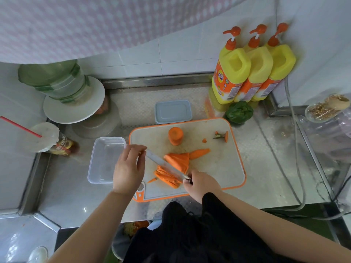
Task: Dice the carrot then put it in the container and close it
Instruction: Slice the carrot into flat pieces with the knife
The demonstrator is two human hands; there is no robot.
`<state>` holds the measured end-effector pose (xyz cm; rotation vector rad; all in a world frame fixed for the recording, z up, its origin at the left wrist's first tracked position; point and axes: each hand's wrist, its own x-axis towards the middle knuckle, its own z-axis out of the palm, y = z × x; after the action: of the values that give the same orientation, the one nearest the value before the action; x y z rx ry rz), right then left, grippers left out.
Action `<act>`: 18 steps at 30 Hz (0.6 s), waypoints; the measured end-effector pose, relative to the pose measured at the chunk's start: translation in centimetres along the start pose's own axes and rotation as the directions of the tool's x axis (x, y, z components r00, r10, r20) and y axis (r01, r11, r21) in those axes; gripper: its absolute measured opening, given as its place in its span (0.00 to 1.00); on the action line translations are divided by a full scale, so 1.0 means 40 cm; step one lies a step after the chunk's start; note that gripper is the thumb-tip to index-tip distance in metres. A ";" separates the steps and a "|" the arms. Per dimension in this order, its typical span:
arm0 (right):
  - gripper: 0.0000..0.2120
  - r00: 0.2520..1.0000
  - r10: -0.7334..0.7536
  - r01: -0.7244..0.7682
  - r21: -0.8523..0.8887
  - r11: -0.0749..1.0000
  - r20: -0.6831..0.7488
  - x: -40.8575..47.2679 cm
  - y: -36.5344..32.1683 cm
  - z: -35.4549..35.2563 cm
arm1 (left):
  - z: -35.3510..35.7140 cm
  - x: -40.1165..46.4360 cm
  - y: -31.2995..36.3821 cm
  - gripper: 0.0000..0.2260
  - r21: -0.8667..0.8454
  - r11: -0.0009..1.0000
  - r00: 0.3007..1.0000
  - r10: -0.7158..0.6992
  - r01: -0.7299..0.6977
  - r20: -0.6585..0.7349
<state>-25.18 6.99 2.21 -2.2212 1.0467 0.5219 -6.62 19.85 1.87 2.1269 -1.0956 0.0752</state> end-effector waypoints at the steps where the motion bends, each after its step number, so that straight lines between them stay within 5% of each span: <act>1: 0.14 1.000 0.012 -0.012 0.015 1.000 -0.009 0.002 0.003 -0.003 | 0.011 -0.022 -0.014 0.07 0.036 0.999 0.998 -0.008 0.006 0.059; 4: 0.12 0.998 0.037 -0.034 0.051 0.998 -0.053 0.004 0.012 -0.015 | 0.043 -0.078 -0.049 0.11 0.227 0.963 0.876 -0.230 0.143 0.425; 7: 0.10 0.996 0.046 -0.040 0.083 0.996 -0.076 0.005 0.021 -0.026 | 0.068 -0.121 -0.077 0.15 0.376 0.916 0.735 -0.351 0.141 0.579; 15: 0.10 0.989 0.054 -0.044 0.074 0.996 -0.135 0.005 0.030 -0.031 | 0.085 -0.151 -0.073 0.02 0.320 0.944 0.810 -0.247 0.077 0.532; 18: 0.11 0.989 0.042 -0.031 0.080 0.996 -0.141 0.004 0.033 -0.028 | 0.092 -0.123 -0.063 0.05 0.238 0.971 0.877 -0.120 0.007 0.465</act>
<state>-26.04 5.49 2.43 -2.2002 1.1625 0.3350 -8.89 21.82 -4.04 2.4642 -1.3453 -0.3955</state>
